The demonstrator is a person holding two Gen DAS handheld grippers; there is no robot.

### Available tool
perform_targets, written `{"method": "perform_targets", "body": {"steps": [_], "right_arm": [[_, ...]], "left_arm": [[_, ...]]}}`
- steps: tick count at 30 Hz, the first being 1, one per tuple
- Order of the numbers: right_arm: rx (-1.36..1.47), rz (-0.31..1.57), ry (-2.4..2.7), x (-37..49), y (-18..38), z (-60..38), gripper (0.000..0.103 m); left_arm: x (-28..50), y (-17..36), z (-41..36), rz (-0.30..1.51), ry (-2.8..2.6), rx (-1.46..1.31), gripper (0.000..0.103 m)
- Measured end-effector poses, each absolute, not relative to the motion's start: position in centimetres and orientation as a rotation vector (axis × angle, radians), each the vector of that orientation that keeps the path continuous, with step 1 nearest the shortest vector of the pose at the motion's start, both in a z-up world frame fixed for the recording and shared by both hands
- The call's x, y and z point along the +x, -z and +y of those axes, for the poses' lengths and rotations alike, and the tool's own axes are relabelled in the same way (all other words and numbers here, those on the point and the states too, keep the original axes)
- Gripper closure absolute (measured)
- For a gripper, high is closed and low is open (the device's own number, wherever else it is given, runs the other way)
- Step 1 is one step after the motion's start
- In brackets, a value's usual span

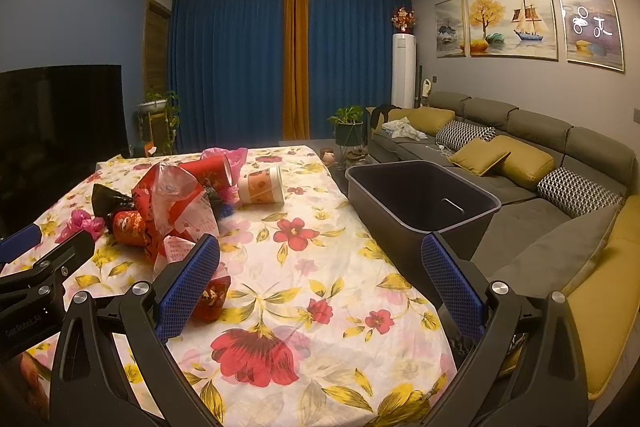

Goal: Collect trash

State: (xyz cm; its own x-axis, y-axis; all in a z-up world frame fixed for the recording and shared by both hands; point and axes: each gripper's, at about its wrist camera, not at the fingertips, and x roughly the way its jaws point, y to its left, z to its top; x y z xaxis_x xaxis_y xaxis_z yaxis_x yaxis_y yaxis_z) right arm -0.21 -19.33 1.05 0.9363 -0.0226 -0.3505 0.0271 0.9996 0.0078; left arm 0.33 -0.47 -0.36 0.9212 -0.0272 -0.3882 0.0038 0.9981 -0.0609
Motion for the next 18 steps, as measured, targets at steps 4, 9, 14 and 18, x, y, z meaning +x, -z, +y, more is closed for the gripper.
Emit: {"method": "perform_targets", "body": {"steps": [4,9,14,18], "right_arm": [[0.01,0.359,0.021,-0.09,-0.86,-19.26,0.005],[0.01,0.362,0.017,0.1,-0.67,-19.15,0.005],[0.009,0.36,0.012,0.26,-0.54,-18.96,0.005],[0.009,0.361,0.007,0.51,-0.29,-18.84,0.005]], "left_arm": [[0.43,0.45,-0.43,0.4,0.015,-0.059,0.007],[0.49,0.51,-0.31,0.401,0.015,-0.063,0.007],[0.73,0.66,-0.21,0.399,0.012,-0.065,0.007],[1.03,0.71,-0.04,0.399,0.012,-0.063,0.007]]}}
